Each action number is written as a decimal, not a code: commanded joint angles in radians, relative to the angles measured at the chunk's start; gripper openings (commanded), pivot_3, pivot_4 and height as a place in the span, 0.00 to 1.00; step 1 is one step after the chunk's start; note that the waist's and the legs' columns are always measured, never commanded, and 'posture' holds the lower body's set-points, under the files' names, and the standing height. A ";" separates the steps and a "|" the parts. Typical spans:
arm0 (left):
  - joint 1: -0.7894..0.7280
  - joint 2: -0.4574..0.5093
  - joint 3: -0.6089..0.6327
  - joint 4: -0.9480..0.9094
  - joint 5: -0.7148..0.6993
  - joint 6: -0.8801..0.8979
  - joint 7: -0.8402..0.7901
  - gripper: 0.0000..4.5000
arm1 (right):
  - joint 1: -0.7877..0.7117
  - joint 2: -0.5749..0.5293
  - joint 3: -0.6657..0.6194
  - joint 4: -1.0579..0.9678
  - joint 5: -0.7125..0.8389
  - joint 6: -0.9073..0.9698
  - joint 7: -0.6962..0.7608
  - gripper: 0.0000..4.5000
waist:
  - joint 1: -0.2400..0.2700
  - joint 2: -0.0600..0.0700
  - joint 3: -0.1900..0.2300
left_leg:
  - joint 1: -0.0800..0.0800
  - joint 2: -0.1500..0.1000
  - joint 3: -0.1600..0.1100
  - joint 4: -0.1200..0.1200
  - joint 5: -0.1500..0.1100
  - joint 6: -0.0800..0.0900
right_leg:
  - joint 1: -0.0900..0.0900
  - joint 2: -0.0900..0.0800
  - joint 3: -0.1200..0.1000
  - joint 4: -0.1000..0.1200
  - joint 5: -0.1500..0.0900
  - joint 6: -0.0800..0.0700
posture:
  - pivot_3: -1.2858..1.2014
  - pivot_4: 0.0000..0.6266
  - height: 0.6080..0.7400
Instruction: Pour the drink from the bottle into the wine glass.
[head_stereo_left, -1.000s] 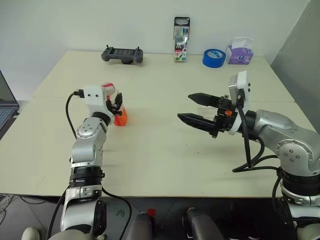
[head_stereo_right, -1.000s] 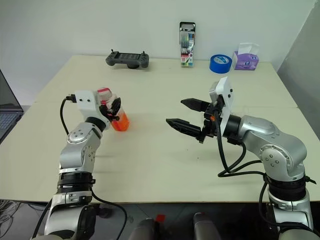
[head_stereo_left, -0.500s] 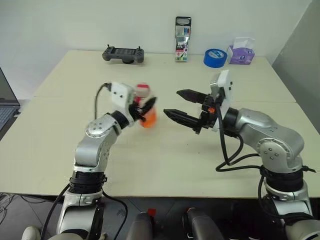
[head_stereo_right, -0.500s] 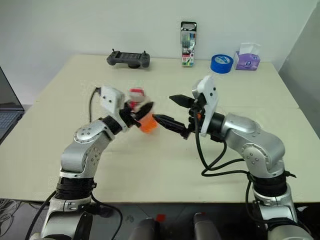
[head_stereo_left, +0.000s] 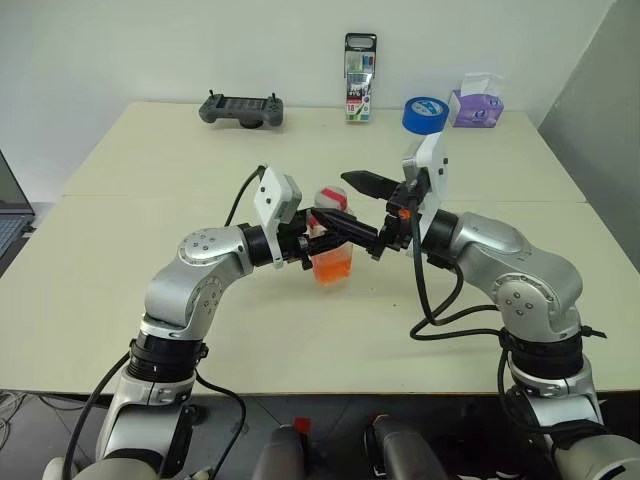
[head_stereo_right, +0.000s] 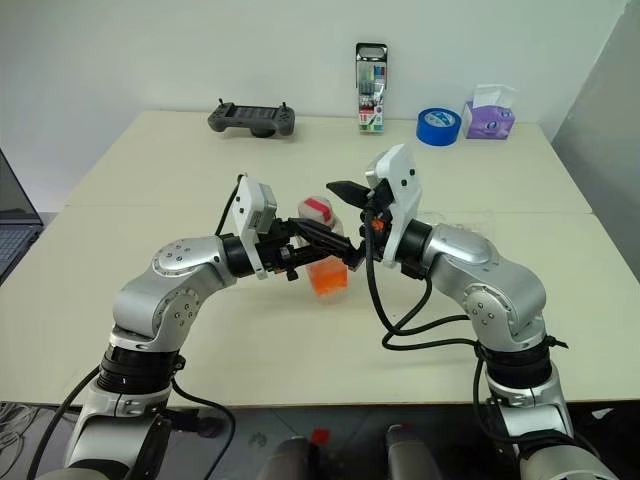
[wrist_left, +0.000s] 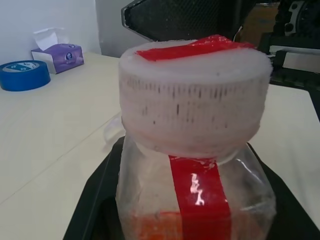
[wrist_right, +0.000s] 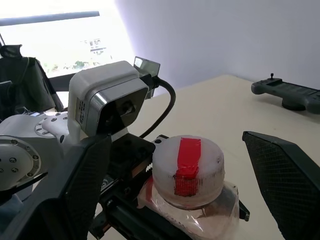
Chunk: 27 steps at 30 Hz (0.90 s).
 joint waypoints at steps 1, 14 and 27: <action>-0.032 -0.010 0.002 -0.015 -0.004 -0.026 -0.009 0.44 | -0.009 0.010 0.007 -0.027 -0.011 -0.015 -0.007 1.00 | 0.000 0.000 0.000 | 0.000 0.000 0.000 0.000 0.000 0.000 | 0.000 0.000 0.000 0.000 0.000 0.000 | 0.52 0.24 1.00; -0.022 -0.005 0.000 -0.010 0.009 -0.039 -0.018 0.44 | -0.010 0.018 0.021 0.010 -0.056 -0.044 0.022 0.62 | 0.000 0.000 0.000 | 0.000 0.000 0.000 0.000 0.000 0.000 | 0.000 0.000 0.000 0.000 0.000 0.000 | 0.52 0.24 1.00; -0.041 0.008 0.003 -0.036 -0.041 -0.004 -0.081 0.44 | -0.066 -0.120 0.050 0.056 -0.016 -0.103 0.370 0.41 | 0.000 0.001 0.001 | 0.000 0.000 0.000 0.000 0.000 0.000 | 0.000 0.000 0.000 -0.001 0.000 0.000 | 0.52 0.24 1.00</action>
